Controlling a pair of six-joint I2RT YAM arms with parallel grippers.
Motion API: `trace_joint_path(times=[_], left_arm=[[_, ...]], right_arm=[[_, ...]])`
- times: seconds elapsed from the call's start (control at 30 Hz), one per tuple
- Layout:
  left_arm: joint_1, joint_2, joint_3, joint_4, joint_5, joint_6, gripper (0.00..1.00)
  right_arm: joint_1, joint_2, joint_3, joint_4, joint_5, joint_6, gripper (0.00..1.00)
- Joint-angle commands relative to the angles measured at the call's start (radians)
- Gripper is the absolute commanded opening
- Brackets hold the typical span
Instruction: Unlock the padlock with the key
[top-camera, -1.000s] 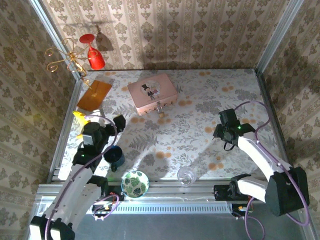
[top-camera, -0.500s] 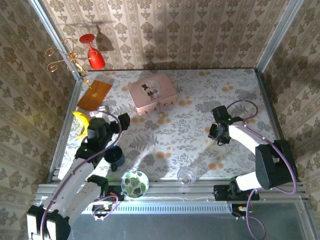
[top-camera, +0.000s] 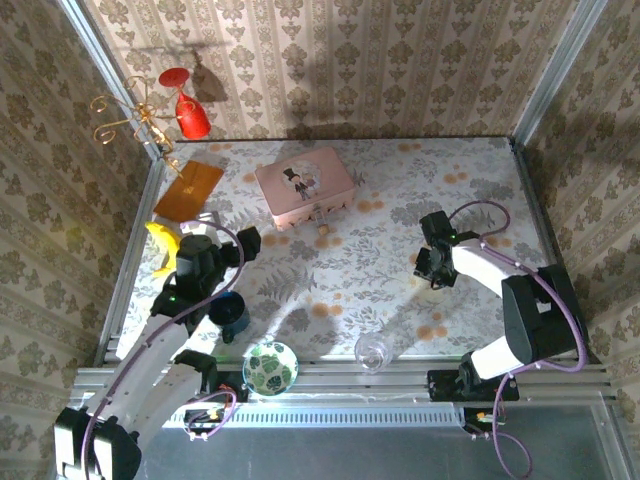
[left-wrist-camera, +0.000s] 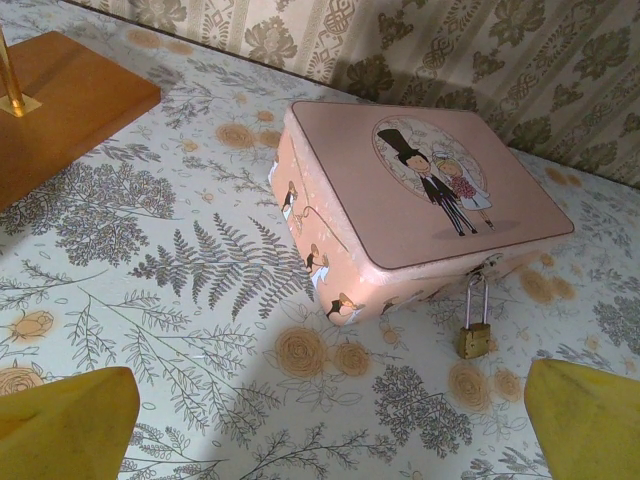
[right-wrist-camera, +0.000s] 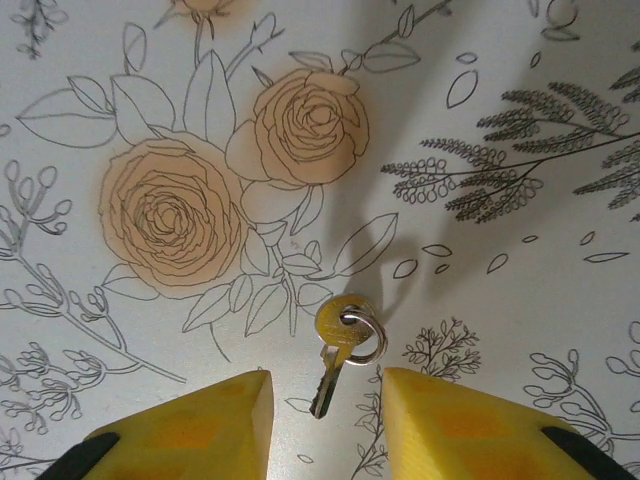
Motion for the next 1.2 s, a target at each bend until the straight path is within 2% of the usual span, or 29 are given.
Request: trace_joint_path(times=[0.0, 0.17, 0.73, 0.97, 1.1, 1.17], left_arm=[[-0.009, 0.0, 0.033, 0.0, 0.008, 0.016, 1.0], [-0.009, -0.003, 0.032, -0.005, 0.008, 0.012, 1.0], [-0.009, -0.02, 0.035, -0.025, 0.008, 0.011, 1.0], [-0.011, -0.015, 0.043, -0.027, 0.015, 0.02, 1.0], [-0.012, -0.007, 0.05, -0.021, 0.022, 0.024, 1.0], [-0.013, 0.001, 0.054, -0.018, 0.028, 0.034, 1.0]], right_arm=[[0.019, 0.029, 0.018, -0.005, 0.014, 0.026, 0.33], [0.033, 0.052, 0.024, -0.009, 0.052, 0.034, 0.28], [0.051, 0.014, 0.038, -0.058, 0.089, 0.034, 0.03], [0.108, -0.019, 0.121, -0.153, 0.122, -0.017, 0.0], [0.127, -0.033, 0.151, -0.176, 0.069, -0.064, 0.0], [0.13, -0.044, 0.16, -0.17, -0.015, -0.106, 0.0]])
